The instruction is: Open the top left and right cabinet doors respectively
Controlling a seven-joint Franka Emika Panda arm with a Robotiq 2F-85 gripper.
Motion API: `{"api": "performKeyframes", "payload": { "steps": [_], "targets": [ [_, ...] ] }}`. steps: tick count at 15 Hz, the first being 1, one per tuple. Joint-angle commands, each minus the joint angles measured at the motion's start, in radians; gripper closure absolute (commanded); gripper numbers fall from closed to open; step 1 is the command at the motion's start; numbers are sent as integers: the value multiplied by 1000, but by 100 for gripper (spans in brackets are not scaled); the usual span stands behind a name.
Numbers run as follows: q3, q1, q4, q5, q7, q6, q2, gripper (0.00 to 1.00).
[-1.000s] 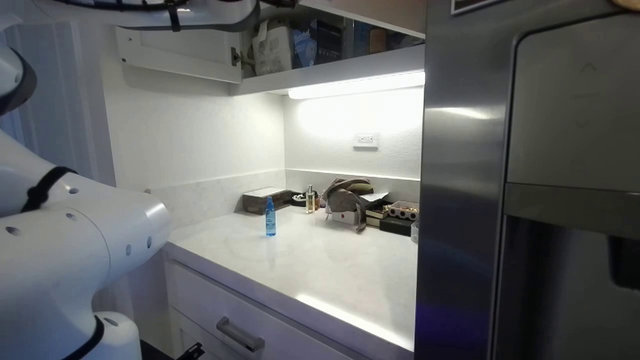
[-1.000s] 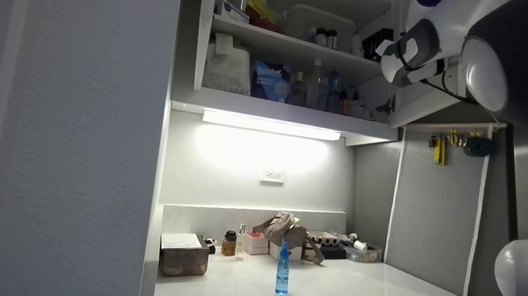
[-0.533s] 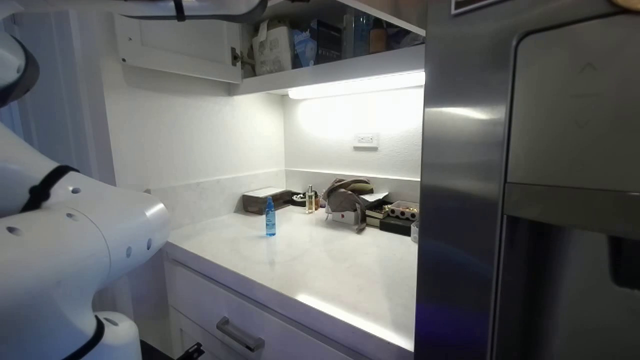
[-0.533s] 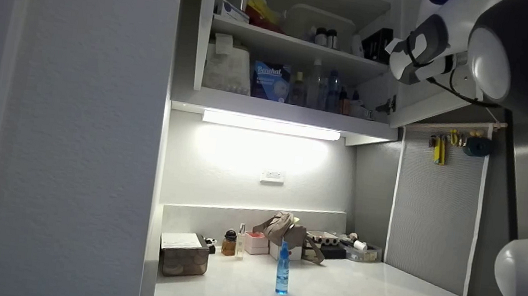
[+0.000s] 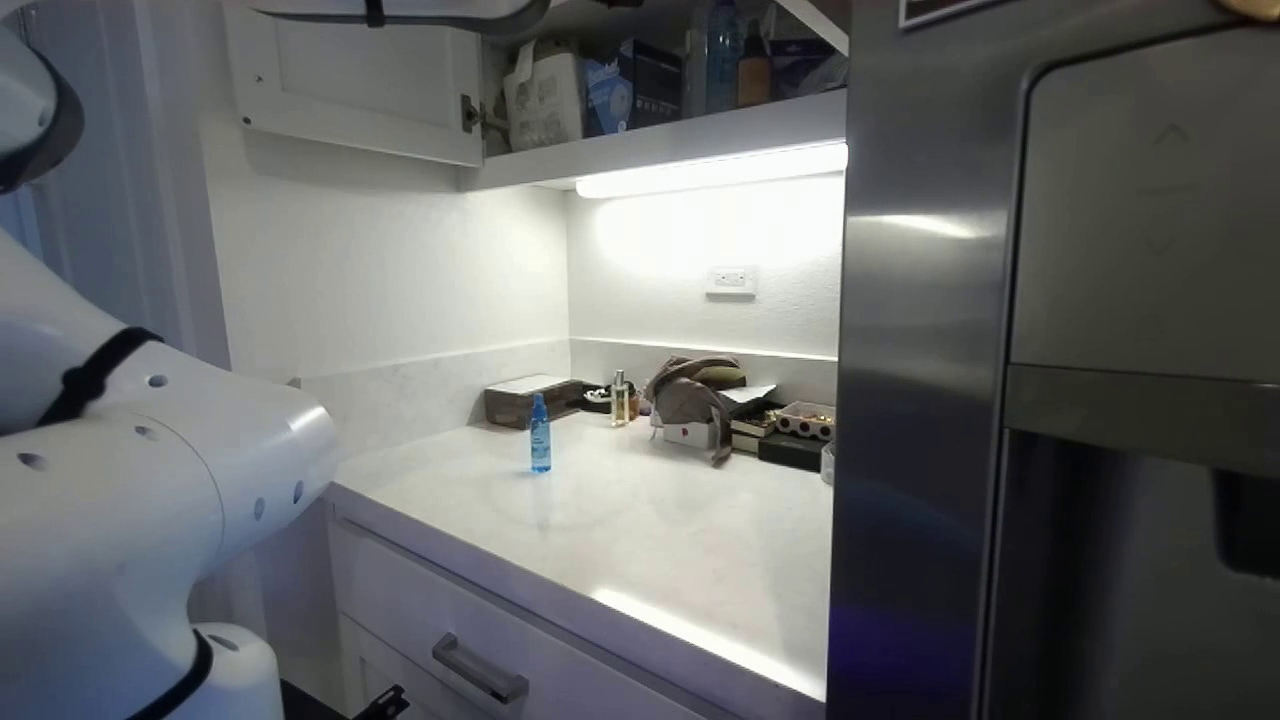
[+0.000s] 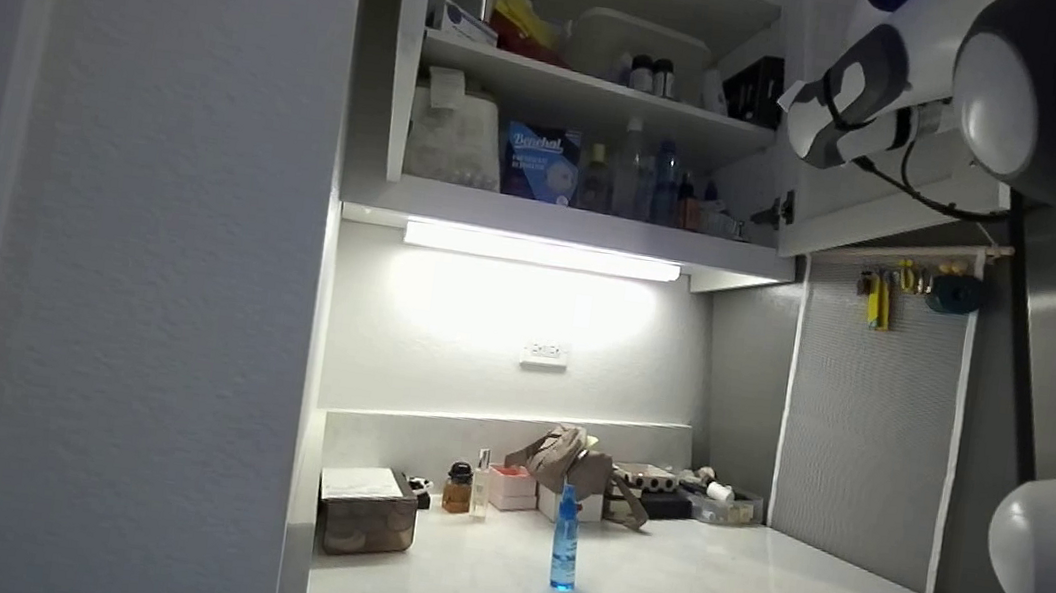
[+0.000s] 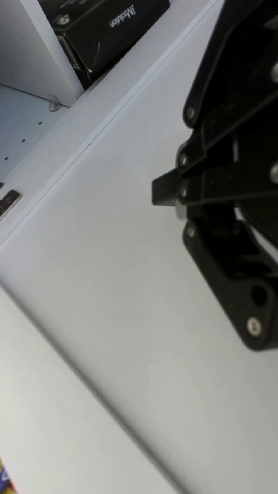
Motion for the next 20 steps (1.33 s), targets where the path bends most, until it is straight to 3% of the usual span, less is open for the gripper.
{"api": "performKeyframes", "payload": {
  "steps": [1, 10, 12, 20],
  "targets": [
    [-30, 127, 36, 0, -56, -65, 28, 100],
    [-93, 510, 21, -64, -274, -242, 6, 100],
    [-104, 572, 26, -106, -338, -321, 7, 72],
    [-136, 782, 40, -282, -569, -588, 27, 13]
  ]
}}
